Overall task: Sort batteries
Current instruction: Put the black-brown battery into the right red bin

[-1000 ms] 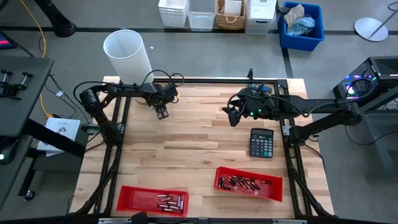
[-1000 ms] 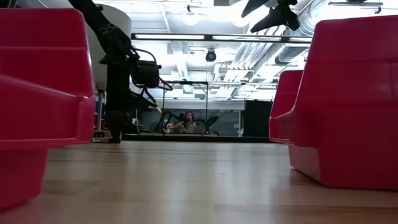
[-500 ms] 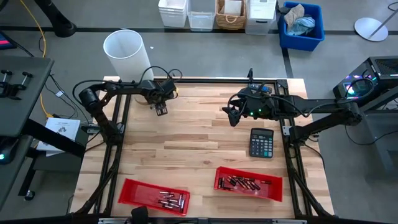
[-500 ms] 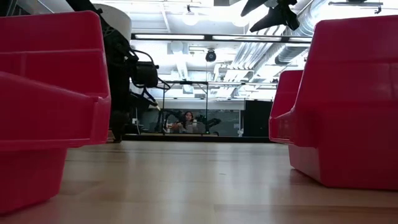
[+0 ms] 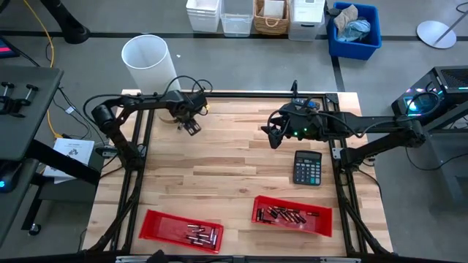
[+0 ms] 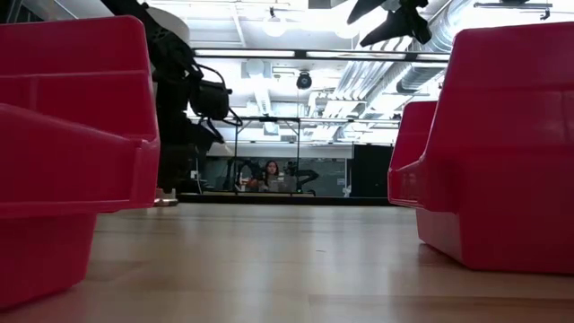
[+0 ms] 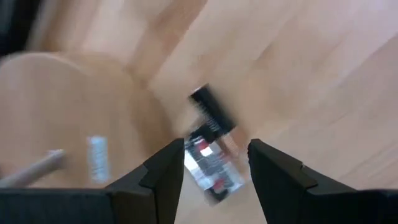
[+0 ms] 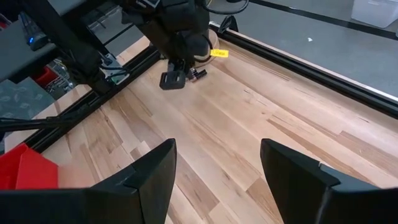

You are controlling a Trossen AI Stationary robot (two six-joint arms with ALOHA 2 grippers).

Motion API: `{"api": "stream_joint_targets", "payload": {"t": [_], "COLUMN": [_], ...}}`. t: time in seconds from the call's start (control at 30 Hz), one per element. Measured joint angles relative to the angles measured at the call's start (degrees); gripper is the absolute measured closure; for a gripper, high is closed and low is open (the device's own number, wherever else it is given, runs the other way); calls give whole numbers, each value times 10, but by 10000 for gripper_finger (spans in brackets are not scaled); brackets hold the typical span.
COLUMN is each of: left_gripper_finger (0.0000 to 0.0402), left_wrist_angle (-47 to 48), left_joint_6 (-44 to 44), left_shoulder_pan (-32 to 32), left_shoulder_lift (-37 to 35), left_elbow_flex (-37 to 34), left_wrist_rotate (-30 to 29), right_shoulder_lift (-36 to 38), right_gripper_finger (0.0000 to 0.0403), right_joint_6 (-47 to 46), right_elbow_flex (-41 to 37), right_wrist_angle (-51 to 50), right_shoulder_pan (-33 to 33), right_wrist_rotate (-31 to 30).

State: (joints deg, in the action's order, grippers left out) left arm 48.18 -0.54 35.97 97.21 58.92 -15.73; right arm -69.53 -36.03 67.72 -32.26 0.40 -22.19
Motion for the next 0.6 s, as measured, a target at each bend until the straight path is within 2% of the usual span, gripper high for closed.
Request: {"api": "stream_joint_targets", "payload": {"t": [0.17, 0.27, 0.43, 0.6], "left_gripper_finger": [234, 234, 234, 234], "left_wrist_angle": [-20, -43, -88, -117], "left_joint_6": [-70, -84, -104, -116], "left_shoulder_pan": [-5, -9, -9, -12], "left_shoulder_lift": [0, 0, 0, 8], "left_elbow_flex": [-29, -30, -30, -30], "left_wrist_rotate": [24, 14, 35, 23], "right_shoulder_lift": [-1, -1, -1, -1], "right_gripper_finger": [176, 176, 176, 176], "right_joint_6": [1, 5, 5, 11], "right_elbow_flex": [0, 0, 0, 0], "right_wrist_angle": [0, 0, 0, -1], "right_shoulder_pan": [0, 0, 0, 0], "right_wrist_rotate": [1, -1, -9, -10]}}
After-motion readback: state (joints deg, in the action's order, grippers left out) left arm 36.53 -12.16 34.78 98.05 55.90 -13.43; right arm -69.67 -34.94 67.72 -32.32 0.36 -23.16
